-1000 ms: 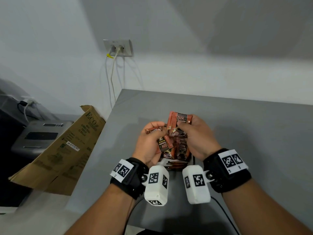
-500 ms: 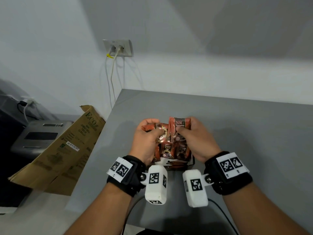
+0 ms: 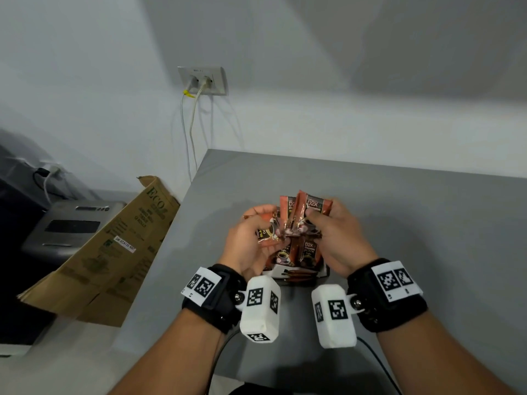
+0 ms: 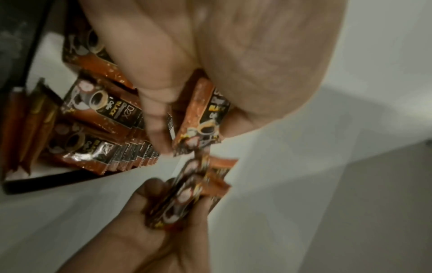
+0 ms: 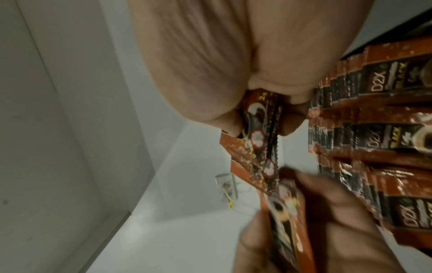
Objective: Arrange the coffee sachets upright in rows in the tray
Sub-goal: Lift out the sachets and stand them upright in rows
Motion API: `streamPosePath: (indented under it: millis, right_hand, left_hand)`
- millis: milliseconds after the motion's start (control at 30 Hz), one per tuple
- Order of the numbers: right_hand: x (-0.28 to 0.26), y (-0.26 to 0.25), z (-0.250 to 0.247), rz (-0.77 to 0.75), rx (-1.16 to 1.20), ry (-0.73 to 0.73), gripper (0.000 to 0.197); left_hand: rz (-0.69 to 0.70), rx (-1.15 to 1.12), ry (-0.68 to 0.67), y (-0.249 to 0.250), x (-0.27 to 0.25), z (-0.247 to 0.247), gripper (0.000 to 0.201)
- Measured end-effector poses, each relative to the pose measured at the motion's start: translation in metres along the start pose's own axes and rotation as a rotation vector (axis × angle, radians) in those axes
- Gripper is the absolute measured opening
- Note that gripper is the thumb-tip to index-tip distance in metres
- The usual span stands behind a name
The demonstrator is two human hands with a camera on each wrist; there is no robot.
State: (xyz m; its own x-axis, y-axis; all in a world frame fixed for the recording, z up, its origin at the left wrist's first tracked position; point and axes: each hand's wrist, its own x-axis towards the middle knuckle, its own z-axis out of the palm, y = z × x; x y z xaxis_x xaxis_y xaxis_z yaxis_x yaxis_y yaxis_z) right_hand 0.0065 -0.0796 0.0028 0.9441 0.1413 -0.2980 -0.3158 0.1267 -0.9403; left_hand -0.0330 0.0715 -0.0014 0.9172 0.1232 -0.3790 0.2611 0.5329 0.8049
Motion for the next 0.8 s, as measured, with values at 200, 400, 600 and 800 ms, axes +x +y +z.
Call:
streamPosePath:
  millis: [200, 400, 600, 800]
  right_hand:
    - [-0.004, -0.011, -0.020, 0.050, 0.132, -0.085, 0.016]
    - [-0.007, -0.011, -0.019, 0.044, -0.024, -0.221, 0.022]
    - [-0.010, -0.014, -0.007, -0.089, -0.260, -0.265, 0.034]
    - [-0.011, -0.010, 0.002, -0.325, -0.574, -0.222, 0.047]
  left_hand:
    - [0.029, 0.025, 0.023, 0.002, 0.002, -0.009, 0.028]
    - [0.117, 0.406, 0.024, -0.001, 0.007, -0.018, 0.040]
    - [0.023, 0.151, -0.112, 0.003, 0.000, -0.003, 0.026]
    - [-0.053, -0.061, -0.159, 0.002, -0.002, -0.001, 0.042]
